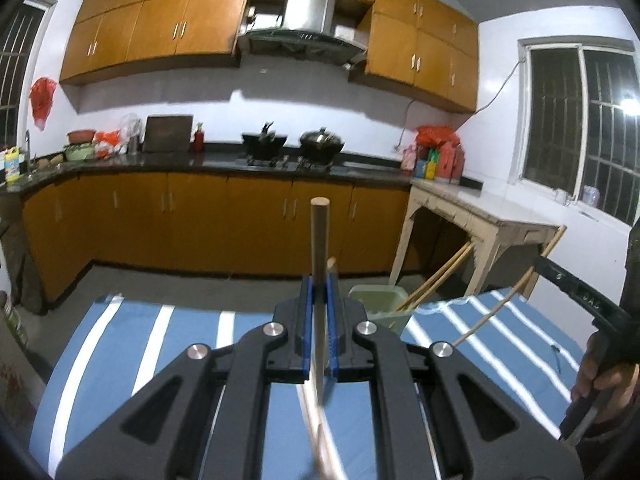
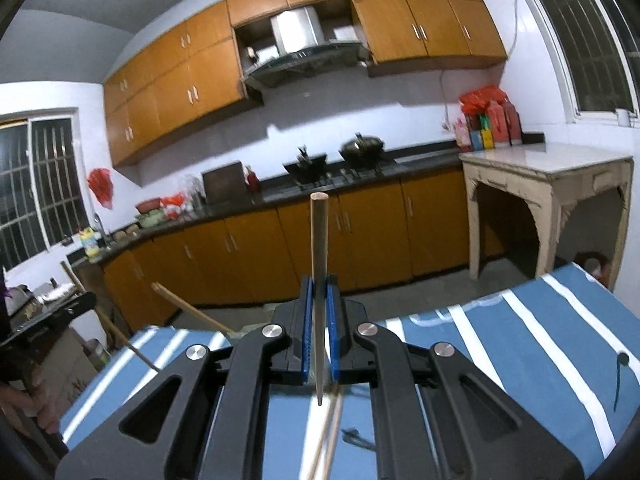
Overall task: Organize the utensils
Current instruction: 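Lift the right tool's chopstick upright while the left tool lifts its chopstick above the holder, then lower the right tool's chopstick into the green holder and open while the left tool does likewise, then close the right tool on another chopstick while the left tool grasps another chopstick, then lift the right tool's chopstick upright while the left tool raises its chopstick toward the holder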
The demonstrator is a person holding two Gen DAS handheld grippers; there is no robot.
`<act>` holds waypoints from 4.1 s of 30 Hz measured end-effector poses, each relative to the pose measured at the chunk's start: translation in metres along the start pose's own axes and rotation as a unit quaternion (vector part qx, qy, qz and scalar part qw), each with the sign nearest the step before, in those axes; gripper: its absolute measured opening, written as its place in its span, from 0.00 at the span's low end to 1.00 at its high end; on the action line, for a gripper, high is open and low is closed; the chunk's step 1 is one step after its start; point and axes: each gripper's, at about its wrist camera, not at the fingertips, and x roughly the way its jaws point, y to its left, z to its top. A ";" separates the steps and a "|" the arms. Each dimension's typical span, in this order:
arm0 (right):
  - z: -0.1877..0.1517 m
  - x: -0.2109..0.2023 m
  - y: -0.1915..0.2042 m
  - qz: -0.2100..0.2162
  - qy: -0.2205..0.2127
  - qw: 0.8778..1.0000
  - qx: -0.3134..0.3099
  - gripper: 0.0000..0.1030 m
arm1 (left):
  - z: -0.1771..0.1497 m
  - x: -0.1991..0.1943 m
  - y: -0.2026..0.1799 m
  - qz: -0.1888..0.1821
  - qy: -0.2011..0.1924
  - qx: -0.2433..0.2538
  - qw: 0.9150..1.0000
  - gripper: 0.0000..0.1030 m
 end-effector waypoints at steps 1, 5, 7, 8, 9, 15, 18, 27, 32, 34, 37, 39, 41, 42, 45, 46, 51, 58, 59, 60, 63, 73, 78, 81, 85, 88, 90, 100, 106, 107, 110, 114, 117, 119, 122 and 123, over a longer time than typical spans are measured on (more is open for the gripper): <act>0.005 0.000 0.003 0.005 -0.007 1.000 -0.002 0.08 | 0.006 0.000 -0.005 -0.004 -0.010 0.001 1.000 0.07; 0.020 0.008 0.013 0.016 -0.037 0.999 -0.011 0.08 | 0.029 0.008 -0.019 -0.010 -0.044 -0.006 0.999 0.07; 0.021 0.012 0.014 0.018 -0.045 0.999 -0.012 0.08 | 0.038 0.014 -0.022 -0.010 -0.054 -0.014 0.998 0.07; 0.021 0.013 0.015 0.018 -0.049 0.999 -0.012 0.08 | 0.042 0.018 -0.023 -0.008 -0.060 -0.018 0.998 0.07; 0.022 0.017 0.015 0.018 -0.054 0.998 -0.011 0.08 | 0.044 0.021 -0.024 -0.006 -0.065 -0.020 0.998 0.07; 0.023 0.030 0.018 0.015 -0.080 0.997 -0.013 0.08 | 0.060 0.043 -0.027 0.008 -0.096 -0.039 0.995 0.07; 0.019 0.043 0.019 0.015 -0.084 0.996 -0.017 0.08 | 0.058 0.053 -0.028 0.017 -0.103 -0.037 0.994 0.07; 0.000 0.073 0.019 0.011 -0.053 0.998 -0.015 0.08 | 0.043 0.088 -0.023 0.015 -0.082 -0.040 0.996 0.07; -0.007 0.079 0.020 0.016 -0.032 0.999 -0.017 0.08 | 0.036 0.104 -0.022 0.016 -0.061 -0.039 0.997 0.08; -0.009 0.078 0.019 0.020 -0.022 0.999 -0.015 0.09 | 0.032 0.108 -0.021 0.017 -0.051 -0.041 0.998 0.08; -0.010 0.074 0.015 0.016 -0.017 1.000 -0.011 0.15 | 0.028 0.108 -0.018 0.020 -0.044 -0.042 0.998 0.09; -0.010 0.069 0.013 0.015 -0.014 1.000 -0.005 0.16 | 0.028 0.104 -0.015 0.023 -0.044 -0.042 0.998 0.10; -0.009 0.060 0.011 0.013 -0.014 1.000 -0.001 0.16 | 0.029 0.097 -0.014 0.025 -0.046 -0.042 0.998 0.10; -0.009 0.058 0.010 0.012 -0.015 1.000 -0.001 0.16 | 0.029 0.092 -0.013 0.027 -0.048 -0.043 0.998 0.10; -0.010 0.045 0.007 0.006 -0.014 1.000 -0.001 0.16 | 0.027 0.076 -0.010 0.032 -0.051 -0.046 0.997 0.13; -0.012 0.041 0.006 0.003 -0.011 1.000 0.000 0.16 | 0.024 0.068 -0.007 0.034 -0.050 -0.046 0.997 0.14; -0.033 0.024 -0.002 -0.013 0.022 1.000 0.007 0.16 | 0.003 0.040 0.002 0.047 -0.036 -0.049 0.997 0.17; -0.098 0.029 -0.016 -0.038 0.134 0.990 0.022 0.16 | -0.063 0.024 0.032 0.075 0.031 -0.064 0.995 0.19; -0.107 0.030 -0.018 -0.040 0.149 0.988 0.025 0.16 | -0.073 0.026 0.037 0.078 0.045 -0.066 0.994 0.19; -0.120 0.035 -0.020 -0.043 0.172 0.984 0.029 0.16 | -0.086 0.029 0.042 0.079 0.065 -0.071 0.992 0.19; -0.151 0.046 -0.024 -0.039 0.232 0.971 0.040 0.16 | -0.117 0.039 0.053 0.089 0.108 -0.077 0.987 0.19; -0.193 0.060 -0.013 -0.022 0.305 0.952 0.030 0.16 | -0.172 0.059 0.052 0.061 0.190 -0.080 0.977 0.20; -0.198 0.068 -0.006 -0.027 0.318 0.948 0.003 0.16 | -0.176 0.067 0.044 0.042 0.208 -0.080 0.974 0.22; -0.203 0.071 -0.004 -0.038 0.320 0.946 -0.018 0.16 | -0.179 0.073 0.039 0.030 0.220 -0.077 0.972 0.22; -0.206 0.071 -0.003 -0.059 0.312 0.947 -0.044 0.08 | -0.181 0.081 0.033 0.018 0.232 -0.074 0.970 0.22; -0.202 0.070 -0.017 -0.093 0.303 0.948 -0.026 0.07 | -0.184 0.089 0.028 0.009 0.242 -0.071 0.968 0.22; -0.198 0.068 -0.033 -0.118 0.296 0.948 0.003 0.07 | -0.185 0.093 0.026 0.004 0.249 -0.068 0.966 0.22; -0.195 0.065 -0.055 -0.124 0.292 0.948 0.026 0.07 | -0.199 0.117 0.007 0.005 0.283 -0.031 0.959 0.16; -0.195 0.067 -0.049 -0.119 0.293 0.949 0.015 0.07 | -0.203 0.122 0.005 0.031 0.284 -0.014 0.958 0.08; -0.195 0.067 -0.049 -0.118 0.293 0.949 0.013 0.07 | -0.203 0.122 0.007 0.040 0.282 -0.014 0.958 0.08; -0.195 0.067 -0.049 -0.116 0.293 0.949 0.014 0.07 | -0.202 0.119 0.020 0.065 0.278 -0.026 0.958 0.08; -0.195 0.068 -0.049 -0.117 0.293 0.949 0.012 0.07 | -0.200 0.112 0.047 0.093 0.275 -0.055 0.955 0.08; -0.195 0.070 -0.047 -0.115 0.294 0.949 0.011 0.08 | -0.200 0.108 0.055 0.085 0.275 -0.056 0.956 0.08; -0.196 0.070 -0.046 -0.115 0.295 0.949 0.009 0.08 | -0.201 0.106 0.055 0.083 0.273 -0.050 0.957 0.09; -0.195 0.070 -0.046 -0.115 0.295 0.949 0.009 0.08 | -0.201 0.106 0.053 0.084 0.269 -0.044 0.959 0.12; -0.196 0.070 -0.045 -0.115 0.295 0.949 0.009 0.08 | -0.201 0.106 0.053 0.082 0.268 -0.046 0.959 0.12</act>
